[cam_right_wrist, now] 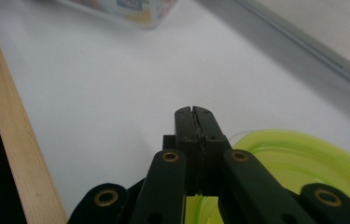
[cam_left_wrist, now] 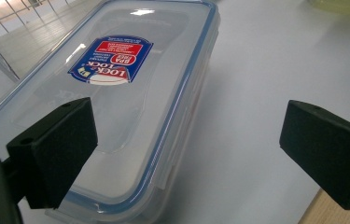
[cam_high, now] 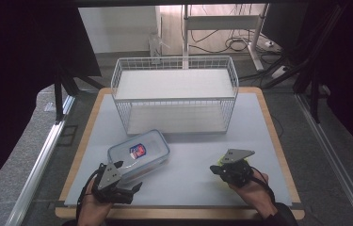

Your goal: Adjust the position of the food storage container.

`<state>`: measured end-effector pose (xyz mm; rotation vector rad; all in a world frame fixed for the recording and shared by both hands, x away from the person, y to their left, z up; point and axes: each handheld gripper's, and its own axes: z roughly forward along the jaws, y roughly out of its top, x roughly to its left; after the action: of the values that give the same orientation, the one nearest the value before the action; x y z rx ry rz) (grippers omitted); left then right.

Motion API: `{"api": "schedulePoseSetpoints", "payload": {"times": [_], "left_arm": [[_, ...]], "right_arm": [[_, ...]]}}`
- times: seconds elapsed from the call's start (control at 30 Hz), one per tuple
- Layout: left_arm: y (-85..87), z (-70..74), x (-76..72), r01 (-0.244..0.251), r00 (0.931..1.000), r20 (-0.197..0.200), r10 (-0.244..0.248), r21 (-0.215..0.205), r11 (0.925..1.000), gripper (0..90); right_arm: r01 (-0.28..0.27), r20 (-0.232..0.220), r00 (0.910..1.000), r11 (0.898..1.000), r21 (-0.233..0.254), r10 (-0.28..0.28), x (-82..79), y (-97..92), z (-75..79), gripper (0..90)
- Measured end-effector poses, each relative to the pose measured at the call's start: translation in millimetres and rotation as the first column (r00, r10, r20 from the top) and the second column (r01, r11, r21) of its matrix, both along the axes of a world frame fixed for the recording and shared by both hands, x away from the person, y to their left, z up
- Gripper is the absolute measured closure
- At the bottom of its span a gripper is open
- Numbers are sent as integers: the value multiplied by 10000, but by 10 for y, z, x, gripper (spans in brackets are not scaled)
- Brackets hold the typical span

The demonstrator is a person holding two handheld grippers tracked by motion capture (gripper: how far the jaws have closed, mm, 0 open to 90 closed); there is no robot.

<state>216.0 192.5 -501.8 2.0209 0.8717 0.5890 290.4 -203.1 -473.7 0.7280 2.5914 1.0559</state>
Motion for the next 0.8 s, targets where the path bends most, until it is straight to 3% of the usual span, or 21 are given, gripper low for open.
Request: {"api": "schedulePoseSetpoints", "payload": {"times": [0.33,0.53,0.8], "left_arm": [[3,-5,0,38,10000,-29,-38,0,10000,41],[6,-8,1,12,10000,-69,-12,-13,10000,42],[4,-7,1,-24,10000,-72,24,-10,10000,42]], "right_arm": [[297,-183,9994,9992,-250,-301,62,-98,-22,900],[813,-242,9963,9963,-286,-820,116,-291,-3,900],[1681,-392,9849,9856,-167,-1687,144,-617,29,900]]}}
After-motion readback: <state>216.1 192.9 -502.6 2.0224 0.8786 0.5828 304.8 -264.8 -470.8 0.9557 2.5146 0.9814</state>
